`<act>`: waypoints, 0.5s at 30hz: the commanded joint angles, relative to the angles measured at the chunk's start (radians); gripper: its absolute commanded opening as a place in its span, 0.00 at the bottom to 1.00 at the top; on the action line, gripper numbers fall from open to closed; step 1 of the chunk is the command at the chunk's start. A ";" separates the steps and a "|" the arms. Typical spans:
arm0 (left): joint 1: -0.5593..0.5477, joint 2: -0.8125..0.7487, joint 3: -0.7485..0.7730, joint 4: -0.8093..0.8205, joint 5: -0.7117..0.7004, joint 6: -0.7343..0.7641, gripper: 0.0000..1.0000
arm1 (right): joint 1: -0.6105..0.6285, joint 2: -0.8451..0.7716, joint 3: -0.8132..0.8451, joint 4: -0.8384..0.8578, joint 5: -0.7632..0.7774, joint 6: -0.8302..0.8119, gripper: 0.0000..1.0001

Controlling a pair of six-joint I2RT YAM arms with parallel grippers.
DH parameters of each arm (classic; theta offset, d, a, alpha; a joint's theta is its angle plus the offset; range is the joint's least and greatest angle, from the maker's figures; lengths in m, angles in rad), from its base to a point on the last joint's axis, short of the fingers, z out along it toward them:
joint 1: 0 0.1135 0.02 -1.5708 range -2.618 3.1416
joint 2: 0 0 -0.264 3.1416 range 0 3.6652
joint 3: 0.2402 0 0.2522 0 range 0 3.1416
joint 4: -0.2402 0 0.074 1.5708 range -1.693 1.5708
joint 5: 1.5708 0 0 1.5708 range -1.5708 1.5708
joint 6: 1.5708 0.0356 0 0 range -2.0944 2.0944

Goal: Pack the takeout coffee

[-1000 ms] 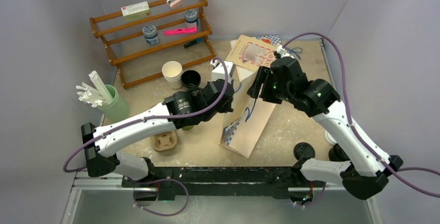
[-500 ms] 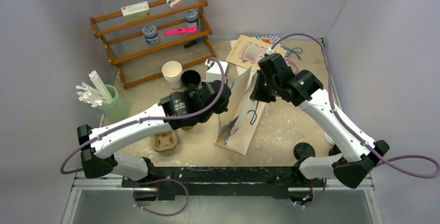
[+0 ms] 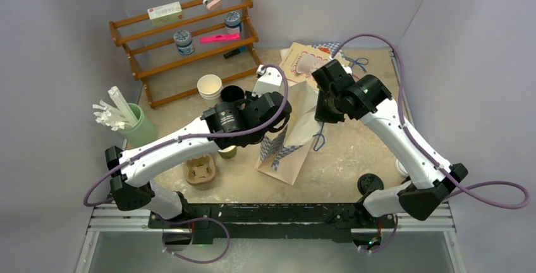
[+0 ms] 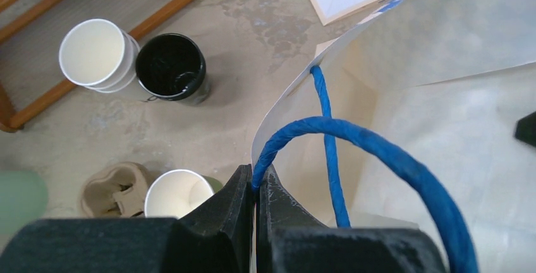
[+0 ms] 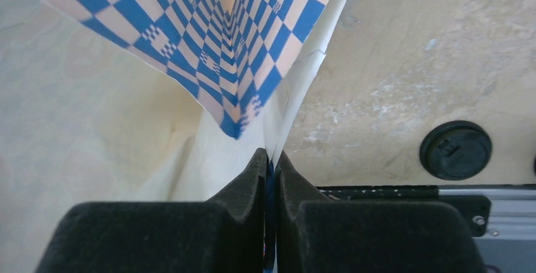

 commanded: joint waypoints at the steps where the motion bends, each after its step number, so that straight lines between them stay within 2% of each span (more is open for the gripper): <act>1: -0.004 0.028 0.061 -0.110 -0.095 0.049 0.00 | -0.005 0.018 0.076 -0.123 0.144 -0.051 0.03; 10: -0.004 0.082 0.079 -0.169 -0.112 0.045 0.00 | -0.005 0.016 0.125 -0.128 0.107 -0.082 0.00; 15: -0.003 0.114 0.108 -0.232 -0.149 0.034 0.00 | -0.009 0.005 0.070 -0.128 0.085 -0.104 0.00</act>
